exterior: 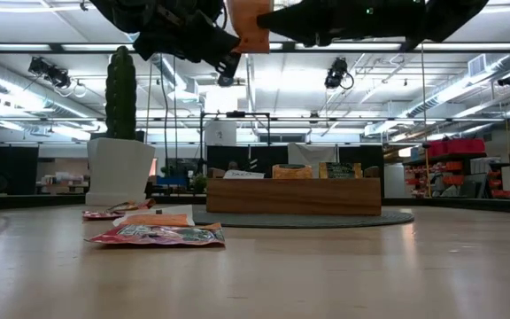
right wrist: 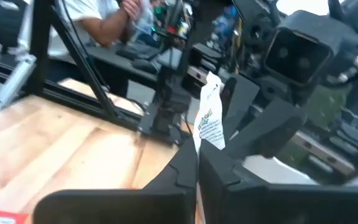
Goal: Pick & Place Tea
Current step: Put the white tea bag into the left section of the wooden organizer
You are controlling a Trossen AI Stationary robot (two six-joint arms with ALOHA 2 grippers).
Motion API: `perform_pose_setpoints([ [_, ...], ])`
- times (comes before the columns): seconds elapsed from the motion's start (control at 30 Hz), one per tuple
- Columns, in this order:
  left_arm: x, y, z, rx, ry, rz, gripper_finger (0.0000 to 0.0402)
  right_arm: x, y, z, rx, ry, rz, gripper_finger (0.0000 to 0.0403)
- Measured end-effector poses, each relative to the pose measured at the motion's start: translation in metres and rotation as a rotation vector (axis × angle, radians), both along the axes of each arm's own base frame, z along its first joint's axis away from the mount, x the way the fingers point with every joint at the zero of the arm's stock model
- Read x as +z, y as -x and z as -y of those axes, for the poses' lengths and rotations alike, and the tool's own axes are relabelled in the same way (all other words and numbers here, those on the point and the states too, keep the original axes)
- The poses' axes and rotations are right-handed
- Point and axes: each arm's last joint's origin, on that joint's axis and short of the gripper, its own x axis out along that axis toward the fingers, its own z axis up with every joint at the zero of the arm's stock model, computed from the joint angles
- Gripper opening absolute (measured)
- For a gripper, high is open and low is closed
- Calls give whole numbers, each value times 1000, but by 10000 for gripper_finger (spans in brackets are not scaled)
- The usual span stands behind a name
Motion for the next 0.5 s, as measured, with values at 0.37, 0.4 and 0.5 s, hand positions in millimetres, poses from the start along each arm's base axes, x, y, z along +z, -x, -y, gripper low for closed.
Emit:
perform_pose_setpoints([
  [0.37,-2,8,-25,190,-56,-33,113,-11,5,4,-155,-164,-153,1],
  [0.4,-2,9,-27,192,-55,-34,126,-12,5,5,-180,-183,-163,1],
  [0.5,-4,10,-27,195,-46,-56,165,-15,6,7,-260,-238,-181,1],
])
